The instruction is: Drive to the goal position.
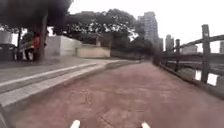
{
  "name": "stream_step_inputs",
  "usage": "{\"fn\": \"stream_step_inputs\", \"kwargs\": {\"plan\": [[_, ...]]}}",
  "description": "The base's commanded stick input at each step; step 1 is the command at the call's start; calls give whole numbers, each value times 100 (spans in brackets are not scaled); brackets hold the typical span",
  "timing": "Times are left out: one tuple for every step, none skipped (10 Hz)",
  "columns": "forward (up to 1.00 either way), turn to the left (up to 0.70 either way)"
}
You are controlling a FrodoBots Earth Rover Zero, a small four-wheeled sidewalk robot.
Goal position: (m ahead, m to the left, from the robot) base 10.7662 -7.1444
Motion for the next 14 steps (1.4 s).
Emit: {"fn": "stream_step_inputs", "kwargs": {"plan": [[70, -21], [70, -9], [70, -10], [70, -11], [70, 0], [70, 0], [70, 0], [70, 0], [70, -3], [70, -9], [70, -33], [70, -31], [70, -3], [70, 0]]}}
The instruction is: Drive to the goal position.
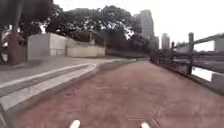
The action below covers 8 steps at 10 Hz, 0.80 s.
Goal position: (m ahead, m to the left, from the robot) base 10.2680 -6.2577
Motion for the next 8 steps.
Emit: {"fn": "stream_step_inputs", "kwargs": {"plan": [[70, 0], [70, 0], [70, 0], [70, 0], [70, -20], [70, -34], [70, -34], [70, -34]]}}
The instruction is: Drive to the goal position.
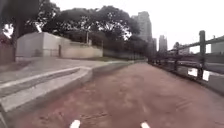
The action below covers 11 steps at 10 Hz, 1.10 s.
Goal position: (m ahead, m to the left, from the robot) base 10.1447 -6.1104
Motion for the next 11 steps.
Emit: {"fn": "stream_step_inputs", "kwargs": {"plan": [[70, -34], [70, -34], [70, -29], [70, -16], [70, -6], [70, 0], [70, 0], [70, 0], [70, 0], [70, 0], [70, 0]]}}
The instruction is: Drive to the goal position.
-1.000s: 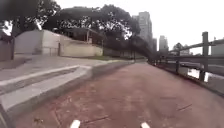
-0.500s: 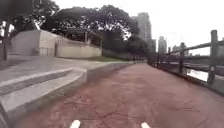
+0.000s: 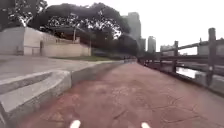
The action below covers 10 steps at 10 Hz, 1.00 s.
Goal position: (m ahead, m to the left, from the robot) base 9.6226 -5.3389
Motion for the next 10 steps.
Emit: {"fn": "stream_step_inputs", "kwargs": {"plan": [[70, 0], [70, 0], [70, -20], [70, -34], [70, -34], [70, -34], [70, -34], [70, -9], [70, 0], [70, 0]]}}
